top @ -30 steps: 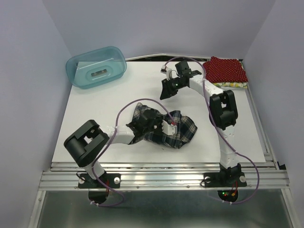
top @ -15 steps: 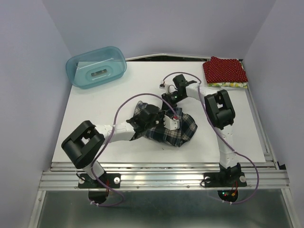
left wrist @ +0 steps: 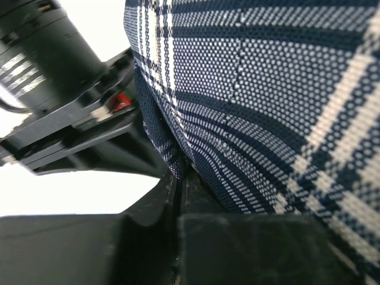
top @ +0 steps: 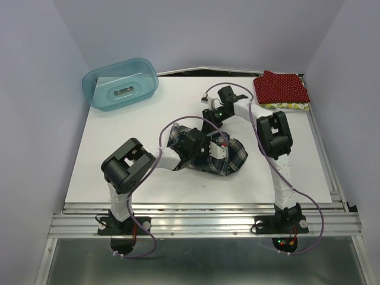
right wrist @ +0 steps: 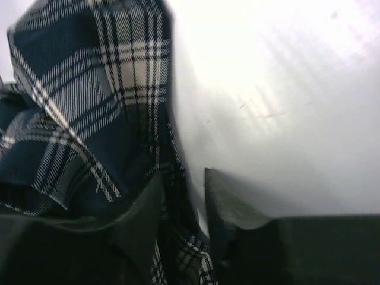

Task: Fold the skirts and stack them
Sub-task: Fold the skirt

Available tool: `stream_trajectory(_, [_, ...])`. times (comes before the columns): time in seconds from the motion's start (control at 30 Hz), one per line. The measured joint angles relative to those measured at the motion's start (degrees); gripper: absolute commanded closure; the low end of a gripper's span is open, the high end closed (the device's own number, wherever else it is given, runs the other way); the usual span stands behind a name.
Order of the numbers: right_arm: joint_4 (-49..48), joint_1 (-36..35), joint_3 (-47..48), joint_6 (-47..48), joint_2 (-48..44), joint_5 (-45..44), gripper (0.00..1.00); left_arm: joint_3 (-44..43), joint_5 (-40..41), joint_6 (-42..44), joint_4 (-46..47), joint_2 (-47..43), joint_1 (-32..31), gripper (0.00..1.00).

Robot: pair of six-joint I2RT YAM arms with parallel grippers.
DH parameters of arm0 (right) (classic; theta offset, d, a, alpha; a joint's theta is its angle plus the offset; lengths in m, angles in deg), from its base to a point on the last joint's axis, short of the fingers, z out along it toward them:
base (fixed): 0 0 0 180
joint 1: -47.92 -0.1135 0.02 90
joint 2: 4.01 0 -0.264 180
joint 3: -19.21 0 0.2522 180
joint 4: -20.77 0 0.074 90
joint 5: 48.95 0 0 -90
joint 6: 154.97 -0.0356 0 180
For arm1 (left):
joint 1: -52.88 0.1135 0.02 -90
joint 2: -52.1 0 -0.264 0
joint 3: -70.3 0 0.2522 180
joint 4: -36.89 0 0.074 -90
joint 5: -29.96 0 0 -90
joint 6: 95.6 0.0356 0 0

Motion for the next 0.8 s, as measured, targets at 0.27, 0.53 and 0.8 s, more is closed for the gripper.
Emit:
stream_trajectory(0.27, [-0.5,6.4,23.6,-6.0,7.2,-9.3,0.24,-3.7,1.2,-0.1,-5.6,0.4,0.2,0.19])
stream_trajectory(0.53, [-7.5,19.6,11.2,-10.0,-8.3,-11.3,0.20,-21.8,3.7,-15.9,-24.4,0.3,3.2,0.01])
stream_trajectory(0.8, [-16.3,17.6,-9.7,-18.8,-34.9,-4.8,0.19,-38.3,-3.3,-33.1,-41.6,-6.5,12.7,0.03])
